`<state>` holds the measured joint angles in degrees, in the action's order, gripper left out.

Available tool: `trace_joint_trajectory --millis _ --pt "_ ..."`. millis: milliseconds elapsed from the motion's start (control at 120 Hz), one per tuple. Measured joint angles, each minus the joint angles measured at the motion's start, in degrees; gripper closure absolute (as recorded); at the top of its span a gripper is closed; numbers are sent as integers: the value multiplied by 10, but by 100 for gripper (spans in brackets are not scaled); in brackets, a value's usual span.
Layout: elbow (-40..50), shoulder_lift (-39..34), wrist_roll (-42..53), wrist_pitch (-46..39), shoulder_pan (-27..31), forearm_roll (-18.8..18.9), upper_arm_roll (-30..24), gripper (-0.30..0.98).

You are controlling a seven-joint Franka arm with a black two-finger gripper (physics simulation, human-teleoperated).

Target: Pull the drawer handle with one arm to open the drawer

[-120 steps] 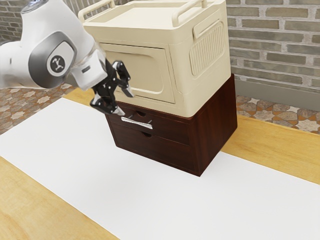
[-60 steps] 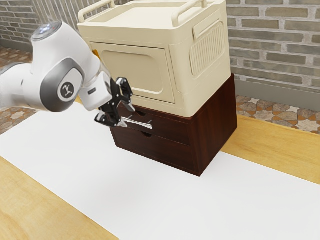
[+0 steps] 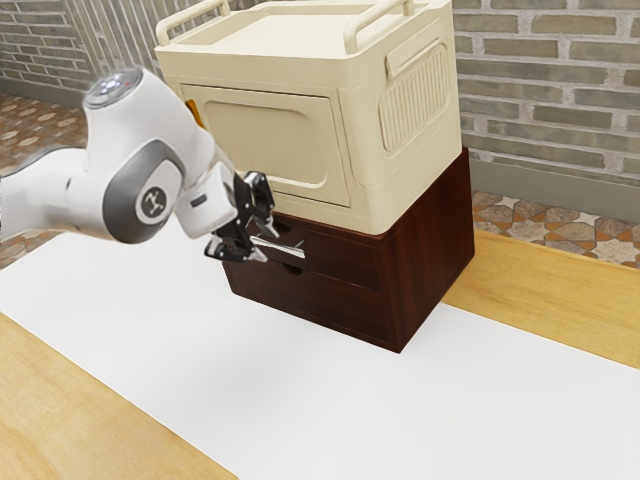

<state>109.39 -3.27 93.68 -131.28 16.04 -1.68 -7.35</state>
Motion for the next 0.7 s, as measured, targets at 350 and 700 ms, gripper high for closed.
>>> trace_joint_trajectory --millis 350,700 --pt "17 -4 -2 -11 0 -4 -2 57" --pt "58 -38 -5 -13 -4 -10 -10 59"
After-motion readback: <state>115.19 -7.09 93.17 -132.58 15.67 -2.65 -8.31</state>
